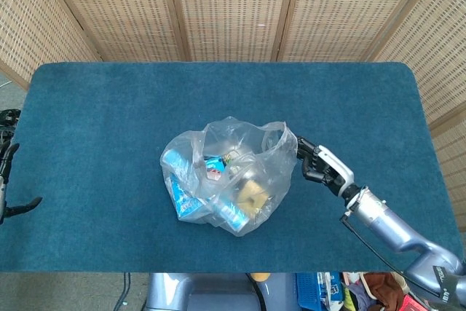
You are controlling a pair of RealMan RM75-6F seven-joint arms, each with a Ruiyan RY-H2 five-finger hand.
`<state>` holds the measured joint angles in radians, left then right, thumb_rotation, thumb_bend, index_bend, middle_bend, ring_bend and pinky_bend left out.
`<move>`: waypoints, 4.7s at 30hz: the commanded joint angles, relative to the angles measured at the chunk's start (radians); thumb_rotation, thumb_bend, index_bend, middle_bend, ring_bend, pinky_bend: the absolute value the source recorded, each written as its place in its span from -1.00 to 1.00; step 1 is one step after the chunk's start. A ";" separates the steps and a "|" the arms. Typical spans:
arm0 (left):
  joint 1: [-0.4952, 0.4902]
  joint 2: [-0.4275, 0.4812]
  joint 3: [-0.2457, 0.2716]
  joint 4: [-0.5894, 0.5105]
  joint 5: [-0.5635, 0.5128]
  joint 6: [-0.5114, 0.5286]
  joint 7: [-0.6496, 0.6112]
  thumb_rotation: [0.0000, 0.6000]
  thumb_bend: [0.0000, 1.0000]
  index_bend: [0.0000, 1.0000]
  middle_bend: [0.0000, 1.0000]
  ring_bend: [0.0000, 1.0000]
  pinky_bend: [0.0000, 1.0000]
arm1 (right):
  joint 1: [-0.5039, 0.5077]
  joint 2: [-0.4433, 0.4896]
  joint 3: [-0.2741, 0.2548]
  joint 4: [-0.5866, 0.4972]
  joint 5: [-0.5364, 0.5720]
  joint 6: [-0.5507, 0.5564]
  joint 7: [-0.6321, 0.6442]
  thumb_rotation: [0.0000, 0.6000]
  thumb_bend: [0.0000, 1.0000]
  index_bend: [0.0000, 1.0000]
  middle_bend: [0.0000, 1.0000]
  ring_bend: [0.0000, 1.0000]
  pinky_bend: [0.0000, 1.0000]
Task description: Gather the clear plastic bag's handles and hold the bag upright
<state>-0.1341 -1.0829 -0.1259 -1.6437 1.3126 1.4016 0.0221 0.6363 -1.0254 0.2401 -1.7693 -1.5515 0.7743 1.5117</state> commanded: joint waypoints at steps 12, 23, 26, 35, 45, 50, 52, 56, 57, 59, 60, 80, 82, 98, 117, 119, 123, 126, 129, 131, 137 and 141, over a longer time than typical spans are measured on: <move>-0.007 -0.005 -0.004 0.009 -0.018 -0.014 0.004 1.00 -0.81 -1.00 -1.00 -1.00 -1.00 | 0.155 -0.097 -0.012 0.075 -0.008 -0.049 0.097 1.00 1.00 -0.68 -0.49 -0.71 -0.75; -0.011 -0.007 -0.006 0.014 -0.028 -0.022 0.002 1.00 -0.80 -1.00 -1.00 -1.00 -1.00 | 0.212 -0.206 0.039 0.136 0.133 -0.069 0.042 1.00 1.00 -0.68 -0.48 -0.73 -0.75; -0.011 -0.006 -0.007 0.015 -0.030 -0.023 -0.001 1.00 -0.80 -1.00 -1.00 -1.00 -1.00 | 0.217 -0.228 0.061 0.141 0.179 -0.069 0.034 1.00 1.00 -0.68 -0.49 -0.73 -0.75; -0.015 -0.010 -0.006 0.019 -0.031 -0.028 0.003 1.00 -0.80 -1.00 -1.00 -1.00 -1.00 | 0.226 -0.294 0.115 0.168 0.273 -0.088 0.055 1.00 1.00 -0.69 -0.50 -0.75 -0.75; -0.016 -0.009 -0.007 0.019 -0.036 -0.032 0.001 1.00 -0.80 -1.00 -1.00 -1.00 -1.00 | 0.224 -0.334 0.207 0.153 0.307 -0.111 0.171 1.00 1.00 -0.75 -0.53 -0.76 -0.75; -0.017 -0.007 -0.006 0.020 -0.036 -0.036 -0.007 1.00 -0.80 -1.00 -1.00 -1.00 -1.00 | 0.219 -0.337 0.250 0.126 0.329 -0.111 0.181 1.00 0.88 -0.78 -0.54 -0.77 -0.75; -0.017 -0.006 -0.006 0.020 -0.035 -0.037 -0.008 1.00 -0.80 -1.00 -1.00 -1.00 -1.00 | 0.219 -0.335 0.262 0.116 0.338 -0.118 0.184 1.00 0.56 -0.81 -0.56 -0.77 -0.74; -0.018 -0.005 -0.005 0.020 -0.034 -0.039 -0.011 1.00 -0.80 -1.00 -1.00 -1.00 -1.00 | 0.222 -0.326 0.290 0.093 0.355 -0.152 0.213 1.00 -0.06 -0.85 -0.58 -0.77 -0.71; -0.018 -0.005 -0.005 0.020 -0.034 -0.040 -0.012 1.00 -0.80 -1.00 -1.00 -1.00 -1.00 | 0.222 -0.324 0.296 0.085 0.355 -0.162 0.225 1.00 -0.27 -0.85 -0.58 -0.77 -0.71; -0.019 -0.004 -0.004 0.020 -0.034 -0.043 -0.013 1.00 -0.80 -1.00 -1.00 -1.00 -1.00 | 0.220 -0.314 0.309 0.069 0.338 -0.194 0.258 1.00 -0.63 -0.86 -0.58 -0.77 -0.71; -0.019 -0.004 -0.004 0.020 -0.035 -0.044 -0.013 1.00 -0.80 -1.00 -1.00 -1.00 -1.00 | 0.218 -0.309 0.314 0.066 0.324 -0.208 0.273 1.00 -0.80 -0.85 -0.58 -0.76 -0.71; -0.134 -0.063 -0.021 0.140 0.210 -0.065 -0.372 1.00 -0.80 -1.00 -1.00 -1.00 -1.00 | 0.231 -0.245 0.283 0.045 0.136 -0.265 0.323 1.00 -0.77 -0.76 -0.50 -0.71 -0.71; -0.155 -0.088 -0.031 0.171 0.248 -0.038 -0.417 1.00 -0.80 -1.00 -1.00 -1.00 -1.00 | 0.234 -0.242 0.278 0.044 0.139 -0.262 0.317 1.00 -0.74 -0.76 -0.50 -0.71 -0.71; -0.358 -0.375 -0.059 0.568 0.503 0.205 -0.640 1.00 -0.82 -1.00 -1.00 -1.00 -1.00 | 0.260 -0.231 0.270 0.043 0.208 -0.264 0.267 1.00 -0.68 -0.76 -0.50 -0.71 -0.71; -0.492 -0.498 -0.033 0.664 0.508 0.184 -0.574 1.00 -0.82 -1.00 -1.00 -1.00 -1.00 | 0.272 -0.265 0.277 0.069 0.269 -0.290 0.215 1.00 -0.67 -0.76 -0.50 -0.71 -0.71; -0.499 -0.514 -0.027 0.666 0.498 0.175 -0.567 1.00 -0.82 -1.00 -1.00 -1.00 -1.00 | 0.271 -0.270 0.280 0.072 0.275 -0.293 0.209 1.00 -0.66 -0.76 -0.50 -0.71 -0.71; -0.517 -0.547 -0.027 0.664 0.479 0.165 -0.560 1.00 -0.82 -1.00 -1.00 -1.00 -1.00 | 0.267 -0.275 0.283 0.075 0.282 -0.300 0.197 1.00 -0.66 -0.76 -0.50 -0.71 -0.71; -0.533 -0.572 -0.031 0.662 0.469 0.158 -0.551 1.00 -0.82 -1.00 -1.00 -1.00 -1.00 | 0.264 -0.279 0.286 0.077 0.288 -0.304 0.191 1.00 -0.66 -0.76 -0.50 -0.71 -0.71; -0.550 -0.598 -0.033 0.658 0.458 0.144 -0.539 1.00 -0.82 -1.00 -1.00 -1.00 -1.00 | 0.259 -0.284 0.292 0.079 0.294 -0.307 0.188 1.00 -0.66 -0.76 -0.50 -0.71 -0.71; -0.559 -0.610 -0.035 0.650 0.450 0.140 -0.537 1.00 -0.82 -1.00 -1.00 -1.00 -1.00 | 0.255 -0.286 0.296 0.078 0.295 -0.309 0.185 1.00 -0.66 -0.76 -0.50 -0.71 -0.71; -0.587 -0.641 -0.047 0.627 0.438 0.130 -0.507 1.00 -0.83 -1.00 -1.00 -1.00 -1.00 | 0.246 -0.287 0.304 0.074 0.295 -0.315 0.177 1.00 -0.66 -0.76 -0.49 -0.71 -0.71; -0.602 -0.658 -0.048 0.611 0.429 0.122 -0.485 1.00 -0.82 -1.00 -1.00 -1.00 -1.00 | 0.237 -0.290 0.312 0.070 0.296 -0.319 0.174 1.00 -0.65 -0.76 -0.49 -0.71 -0.71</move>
<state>-0.7328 -1.7369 -0.1736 -1.0295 1.7430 1.5247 -0.4673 0.8743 -1.3145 0.5507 -1.6985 -1.2558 0.4558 1.6858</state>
